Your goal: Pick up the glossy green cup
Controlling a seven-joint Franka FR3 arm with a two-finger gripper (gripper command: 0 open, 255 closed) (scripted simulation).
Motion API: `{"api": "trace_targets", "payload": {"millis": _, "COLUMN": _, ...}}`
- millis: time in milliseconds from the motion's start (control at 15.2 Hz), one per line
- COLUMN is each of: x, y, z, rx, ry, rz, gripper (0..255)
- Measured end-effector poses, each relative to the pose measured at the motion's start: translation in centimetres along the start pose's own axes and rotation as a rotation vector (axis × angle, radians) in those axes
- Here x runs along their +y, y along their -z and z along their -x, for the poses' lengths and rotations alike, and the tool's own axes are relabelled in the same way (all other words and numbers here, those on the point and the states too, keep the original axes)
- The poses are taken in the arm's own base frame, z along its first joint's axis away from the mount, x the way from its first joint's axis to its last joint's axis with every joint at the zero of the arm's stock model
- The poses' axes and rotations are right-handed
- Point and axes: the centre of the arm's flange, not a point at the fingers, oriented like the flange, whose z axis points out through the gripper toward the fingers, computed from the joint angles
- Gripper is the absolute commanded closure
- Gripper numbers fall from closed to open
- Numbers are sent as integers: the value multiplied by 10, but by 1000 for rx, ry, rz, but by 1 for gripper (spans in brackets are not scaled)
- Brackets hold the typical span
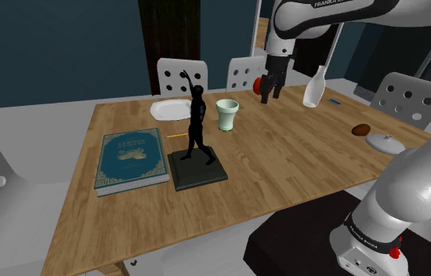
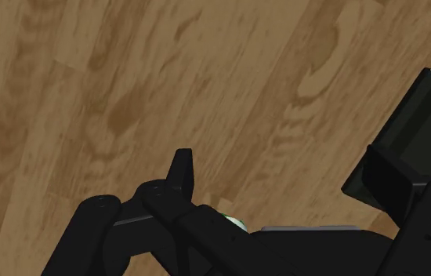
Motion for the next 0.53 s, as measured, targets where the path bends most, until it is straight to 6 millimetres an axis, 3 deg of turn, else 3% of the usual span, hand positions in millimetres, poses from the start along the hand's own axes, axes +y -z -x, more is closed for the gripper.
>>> {"api": "trace_targets", "payload": {"millis": 528, "x": 38, "y": -30, "z": -95, "rx": 3, "ry": -4, "rz": -25, "gripper": 0}}
